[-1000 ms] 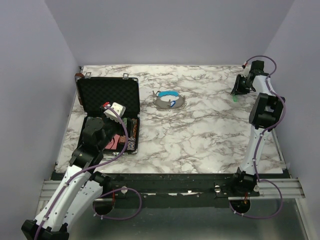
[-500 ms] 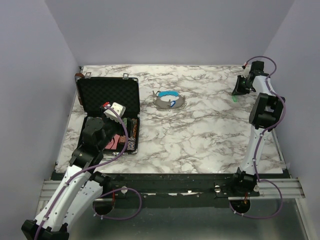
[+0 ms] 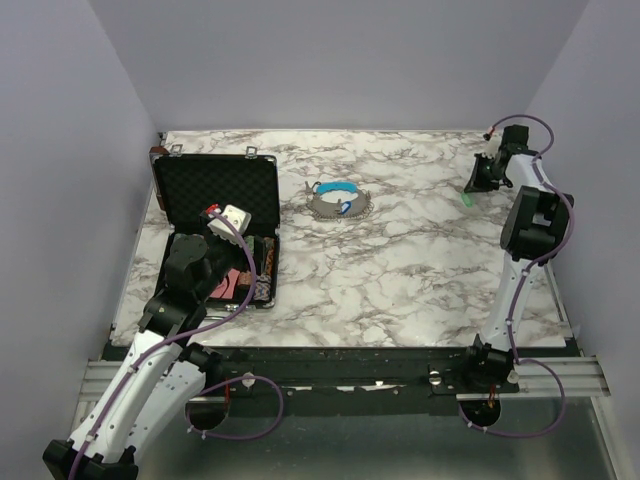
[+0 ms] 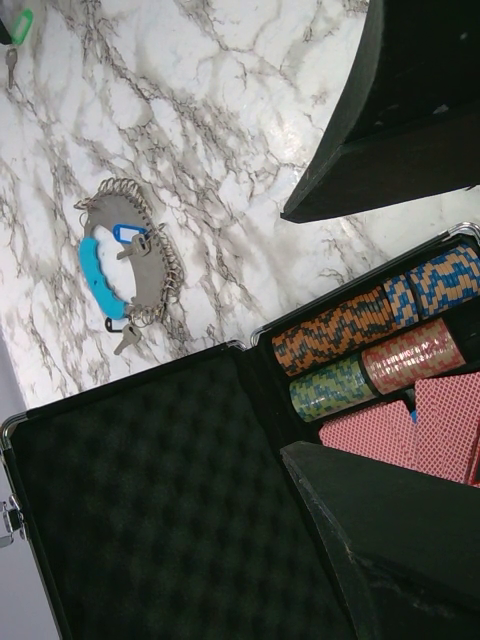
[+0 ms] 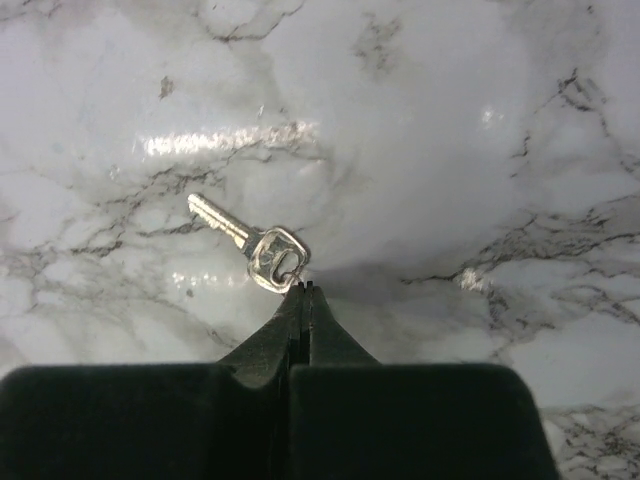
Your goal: Put the keys on the keyring
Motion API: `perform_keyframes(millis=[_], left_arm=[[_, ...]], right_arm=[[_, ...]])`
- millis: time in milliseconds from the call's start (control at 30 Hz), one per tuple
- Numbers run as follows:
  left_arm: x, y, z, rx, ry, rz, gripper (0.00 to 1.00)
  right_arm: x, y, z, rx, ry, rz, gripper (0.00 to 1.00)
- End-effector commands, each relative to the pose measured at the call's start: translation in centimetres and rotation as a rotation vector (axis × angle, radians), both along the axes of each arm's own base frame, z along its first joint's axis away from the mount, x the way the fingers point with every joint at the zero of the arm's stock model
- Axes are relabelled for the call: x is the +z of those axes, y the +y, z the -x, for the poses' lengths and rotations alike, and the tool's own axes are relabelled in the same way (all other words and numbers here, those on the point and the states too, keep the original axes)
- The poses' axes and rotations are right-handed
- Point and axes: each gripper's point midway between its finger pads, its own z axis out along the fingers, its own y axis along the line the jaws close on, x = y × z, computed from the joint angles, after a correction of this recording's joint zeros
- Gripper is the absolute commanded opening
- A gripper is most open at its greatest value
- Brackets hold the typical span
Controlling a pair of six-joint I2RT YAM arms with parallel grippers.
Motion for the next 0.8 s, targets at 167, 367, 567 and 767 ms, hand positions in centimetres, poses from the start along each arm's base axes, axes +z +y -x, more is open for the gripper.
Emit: perform_keyframes(millis=[167, 367, 567, 767], left_arm=[[2.2, -0.6, 1.0, -0.041, -0.073, 0.105, 0.99], [4.5, -5.2, 4.0, -0.340, -0.101, 0.288, 0.99], [5.6, -10.2, 7.5, -0.693, -0.072, 0.388, 0.99], [5.8, -14.9, 10.7, -0.842, -0.192, 0.299, 0.98]], right_arm=[[9.5, 3.3, 2.7, 0.186, -0.247, -0.034, 0.00], [14.5, 7.6, 9.2, 0.457, -0.358, -0.072, 0.00], [18.3, 12.5, 19.1, 0.940, -0.491, -0.073, 0.02], [20.8, 17.3, 27.3, 1.207, -0.655, -0.166, 0.10]])
